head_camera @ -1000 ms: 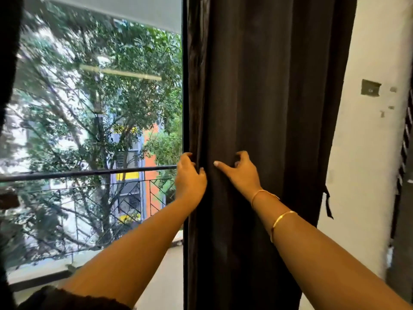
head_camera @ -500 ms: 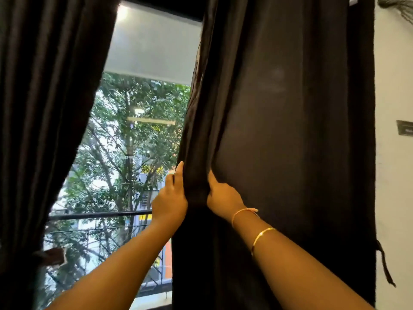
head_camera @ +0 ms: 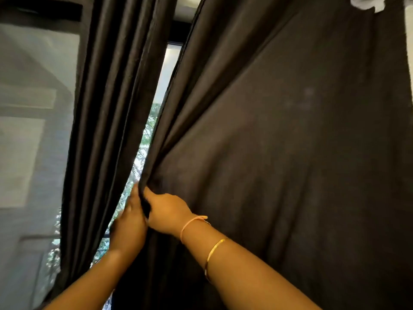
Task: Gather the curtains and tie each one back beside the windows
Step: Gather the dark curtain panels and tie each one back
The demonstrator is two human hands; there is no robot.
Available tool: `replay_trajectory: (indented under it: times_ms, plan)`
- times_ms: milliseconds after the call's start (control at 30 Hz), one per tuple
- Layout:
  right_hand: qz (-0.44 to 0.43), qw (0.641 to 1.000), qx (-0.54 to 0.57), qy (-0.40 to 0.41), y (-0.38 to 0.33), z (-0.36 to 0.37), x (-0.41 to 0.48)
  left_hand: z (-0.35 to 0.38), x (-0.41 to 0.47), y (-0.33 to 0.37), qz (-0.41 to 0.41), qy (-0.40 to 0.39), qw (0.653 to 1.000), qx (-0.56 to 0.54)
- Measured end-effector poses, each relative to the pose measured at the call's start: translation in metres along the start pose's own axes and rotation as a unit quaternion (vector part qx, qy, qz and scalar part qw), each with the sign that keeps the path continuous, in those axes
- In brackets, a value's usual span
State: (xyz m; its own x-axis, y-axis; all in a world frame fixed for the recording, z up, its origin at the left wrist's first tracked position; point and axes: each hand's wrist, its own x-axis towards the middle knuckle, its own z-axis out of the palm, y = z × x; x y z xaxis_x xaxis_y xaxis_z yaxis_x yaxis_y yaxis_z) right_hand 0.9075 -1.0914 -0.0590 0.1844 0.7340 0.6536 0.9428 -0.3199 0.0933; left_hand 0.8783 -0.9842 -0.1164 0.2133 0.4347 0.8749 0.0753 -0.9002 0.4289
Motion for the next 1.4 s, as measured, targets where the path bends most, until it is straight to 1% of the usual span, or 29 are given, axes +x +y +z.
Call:
replay_trajectory:
  times_ms: [100,233,300,400,467,533,600,667,733,833,867,933,1000,1067,1100,1200,1233,1267,1400]
  plan:
    - [0.04,0.999,-0.011,-0.008,0.027,0.01,-0.021,0.008,-0.012,0.002,0.021,-0.028,0.999,-0.006]
    - [0.181,0.983,-0.033,0.004,0.088,0.011,-0.056,0.023,-0.023,0.018,0.044,-0.023,0.999,0.0]
    - [0.245,0.968,-0.035,0.032,0.112,0.009,-0.072,0.03,-0.03,0.027,0.066,-0.032,0.997,-0.001]
    - [0.294,0.949,-0.049,0.105,0.129,0.006,-0.087,0.038,-0.044,0.042,0.152,-0.061,0.986,0.021]
    - [0.287,0.946,-0.07,0.136,0.132,0.009,-0.093,0.048,-0.053,0.05,0.195,-0.054,0.978,0.049]
    - [0.264,0.949,-0.096,0.14,0.132,0.015,-0.098,0.056,-0.061,0.06,0.196,-0.071,0.978,0.019]
    - [0.237,0.957,-0.121,0.113,0.131,0.022,-0.102,0.065,-0.064,0.065,0.172,-0.086,0.981,-0.007]
    - [0.216,0.964,-0.134,0.071,0.131,0.027,-0.105,0.074,-0.068,0.066,0.142,-0.089,0.986,-0.003]
    - [0.198,0.97,-0.134,0.035,0.132,0.03,-0.107,0.08,-0.071,0.07,0.109,-0.099,0.989,-0.019]
    - [0.175,0.978,-0.117,0.003,0.131,0.031,-0.106,0.082,-0.07,0.074,0.054,-0.125,0.99,-0.037]
    - [0.168,0.98,-0.103,-0.012,0.13,0.031,-0.105,0.083,-0.069,0.073,0.047,-0.14,0.988,-0.033]
    - [0.157,0.984,-0.076,-0.044,0.128,0.031,-0.104,0.081,-0.07,0.073,0.057,-0.168,0.984,-0.021]
    - [0.149,0.985,-0.061,-0.062,0.123,0.031,-0.105,0.078,-0.075,0.07,0.06,-0.191,0.979,-0.048]
    - [0.141,0.987,-0.048,-0.064,0.117,0.033,-0.106,0.072,-0.082,0.07,0.071,-0.213,0.972,-0.073]
    - [0.136,0.988,-0.043,-0.062,0.114,0.033,-0.107,0.07,-0.084,0.07,0.081,-0.216,0.971,-0.066]
    - [0.122,0.99,-0.032,-0.062,0.106,0.034,-0.109,0.067,-0.083,0.072,0.09,-0.213,0.972,0.042]
    - [0.114,0.991,-0.028,-0.064,0.105,0.034,-0.111,0.066,-0.082,0.073,0.083,-0.217,0.971,0.058]
    - [0.106,0.992,-0.024,-0.066,0.103,0.034,-0.111,0.064,-0.08,0.076,0.076,-0.221,0.971,0.044]
    - [0.085,0.994,-0.011,-0.075,0.105,0.031,-0.113,0.054,-0.076,0.087,0.019,-0.228,0.969,-0.093]
